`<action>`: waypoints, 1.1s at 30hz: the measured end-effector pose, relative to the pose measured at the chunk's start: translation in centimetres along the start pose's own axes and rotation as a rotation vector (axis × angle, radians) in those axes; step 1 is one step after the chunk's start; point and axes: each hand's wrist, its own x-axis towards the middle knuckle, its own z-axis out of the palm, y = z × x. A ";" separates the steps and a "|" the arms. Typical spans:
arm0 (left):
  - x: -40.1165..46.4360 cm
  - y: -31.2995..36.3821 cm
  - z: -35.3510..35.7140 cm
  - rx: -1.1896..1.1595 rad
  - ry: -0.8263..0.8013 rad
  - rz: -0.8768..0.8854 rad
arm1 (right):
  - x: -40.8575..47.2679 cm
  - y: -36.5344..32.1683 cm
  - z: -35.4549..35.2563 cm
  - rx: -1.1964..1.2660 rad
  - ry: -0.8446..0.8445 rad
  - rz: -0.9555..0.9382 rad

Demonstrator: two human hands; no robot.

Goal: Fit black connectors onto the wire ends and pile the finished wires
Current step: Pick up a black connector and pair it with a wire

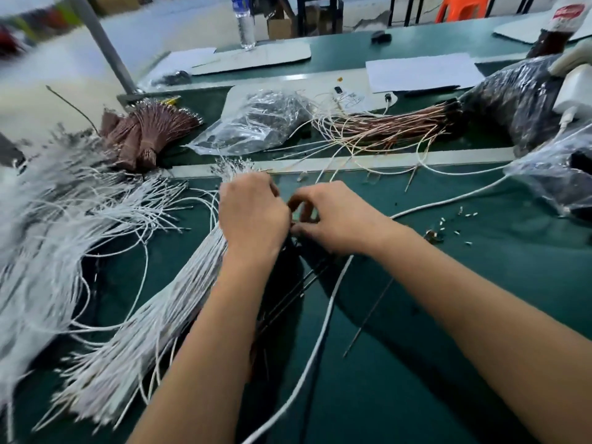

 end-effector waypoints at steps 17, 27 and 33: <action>-0.8 4.4 0.2 -0.219 -0.085 0.058 | -1.6 1.4 -1.1 0.036 0.213 0.093; -7.1 21.6 3.7 -0.501 -0.368 0.542 | -16.5 11.5 -9.8 -0.270 0.685 0.743; -12.0 29.5 7.5 -0.340 -0.493 0.814 | -23.4 16.8 -11.3 -0.435 0.520 1.044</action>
